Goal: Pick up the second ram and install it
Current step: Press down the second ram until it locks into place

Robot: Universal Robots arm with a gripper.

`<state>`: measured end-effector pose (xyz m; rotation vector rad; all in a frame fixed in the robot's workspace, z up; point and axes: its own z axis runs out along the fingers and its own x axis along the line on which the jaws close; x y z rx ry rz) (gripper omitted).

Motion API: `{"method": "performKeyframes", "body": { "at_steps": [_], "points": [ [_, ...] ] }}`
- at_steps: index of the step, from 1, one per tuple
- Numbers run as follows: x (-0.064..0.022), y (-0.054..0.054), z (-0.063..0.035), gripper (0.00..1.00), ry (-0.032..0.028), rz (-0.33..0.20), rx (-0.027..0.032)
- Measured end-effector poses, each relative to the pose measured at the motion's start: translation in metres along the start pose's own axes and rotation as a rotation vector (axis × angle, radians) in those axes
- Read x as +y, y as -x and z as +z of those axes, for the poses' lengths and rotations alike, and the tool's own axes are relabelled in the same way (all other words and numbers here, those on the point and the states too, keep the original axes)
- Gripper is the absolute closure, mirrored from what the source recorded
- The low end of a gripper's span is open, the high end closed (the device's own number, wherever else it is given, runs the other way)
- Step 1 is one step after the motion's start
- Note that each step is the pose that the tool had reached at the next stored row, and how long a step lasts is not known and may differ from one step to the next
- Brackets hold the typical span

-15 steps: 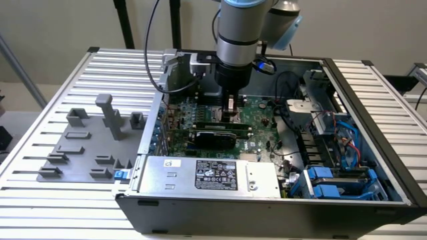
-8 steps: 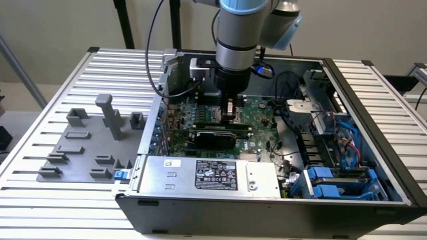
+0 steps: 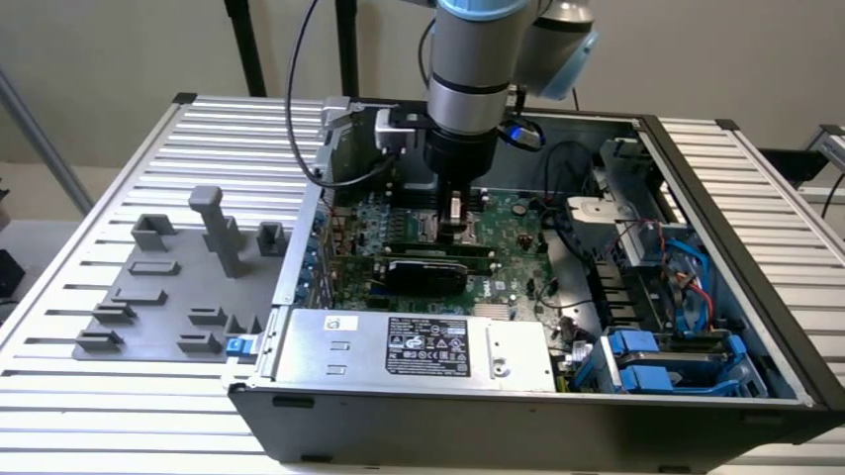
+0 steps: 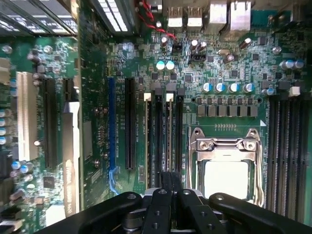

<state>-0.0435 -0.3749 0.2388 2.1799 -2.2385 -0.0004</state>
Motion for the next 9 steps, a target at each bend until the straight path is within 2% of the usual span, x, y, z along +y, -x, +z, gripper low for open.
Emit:
{"method": "performKeyframes", "body": {
  "at_steps": [2, 9],
  "points": [
    [-0.0002, -0.0001, -0.0065, 0.89, 0.0025, 0.000, 0.0000],
    [-0.0005, -0.0001, -0.0067, 0.89, 0.0028, 0.000, -0.0001]
  ]
}}
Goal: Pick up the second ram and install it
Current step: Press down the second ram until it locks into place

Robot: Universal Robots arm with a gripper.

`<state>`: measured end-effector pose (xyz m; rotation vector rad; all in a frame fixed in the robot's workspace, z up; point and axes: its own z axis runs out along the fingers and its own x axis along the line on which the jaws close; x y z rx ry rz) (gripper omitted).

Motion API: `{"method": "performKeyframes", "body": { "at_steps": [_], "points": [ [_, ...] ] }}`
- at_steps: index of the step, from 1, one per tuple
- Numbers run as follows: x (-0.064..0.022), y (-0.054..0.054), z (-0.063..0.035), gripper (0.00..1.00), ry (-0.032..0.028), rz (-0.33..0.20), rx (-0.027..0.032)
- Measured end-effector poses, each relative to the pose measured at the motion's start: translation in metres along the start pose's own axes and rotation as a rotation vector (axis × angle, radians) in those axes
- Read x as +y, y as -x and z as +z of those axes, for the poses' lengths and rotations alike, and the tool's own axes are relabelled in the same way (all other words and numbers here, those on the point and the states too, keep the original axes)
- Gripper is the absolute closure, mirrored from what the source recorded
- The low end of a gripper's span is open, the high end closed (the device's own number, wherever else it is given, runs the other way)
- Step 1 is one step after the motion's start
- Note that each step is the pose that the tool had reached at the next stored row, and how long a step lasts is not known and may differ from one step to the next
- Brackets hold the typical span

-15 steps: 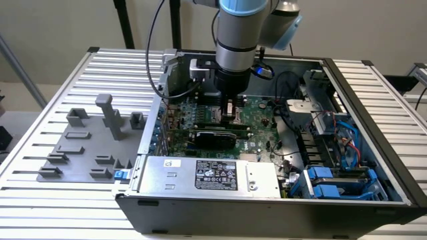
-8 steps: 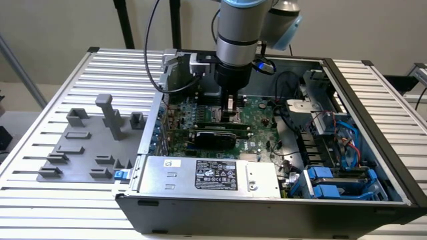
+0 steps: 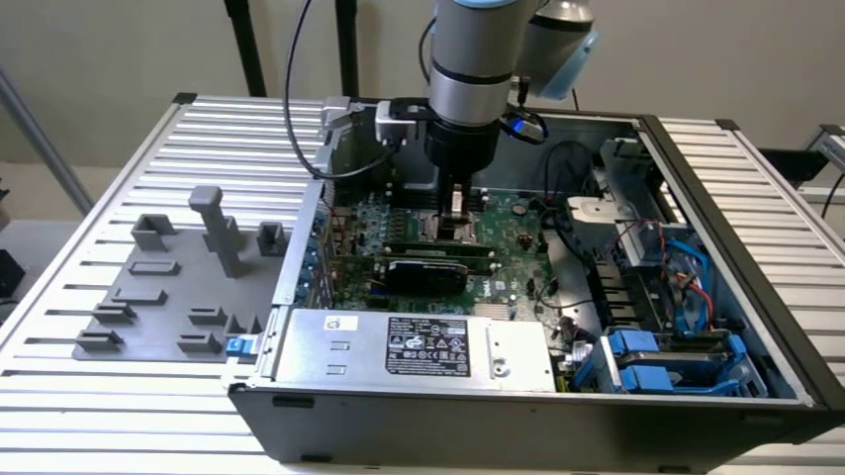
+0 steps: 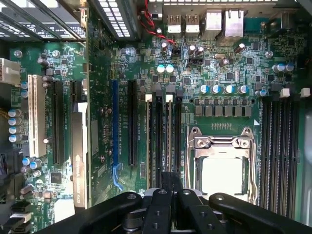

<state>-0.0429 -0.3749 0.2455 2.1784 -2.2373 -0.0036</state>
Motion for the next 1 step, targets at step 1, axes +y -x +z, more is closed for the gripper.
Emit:
{"method": "performKeyframes", "body": {
  "at_steps": [1],
  "points": [
    [0.0000, 0.0000, 0.0000, 0.89, 0.0001, 0.000, 0.0001]
  ]
}}
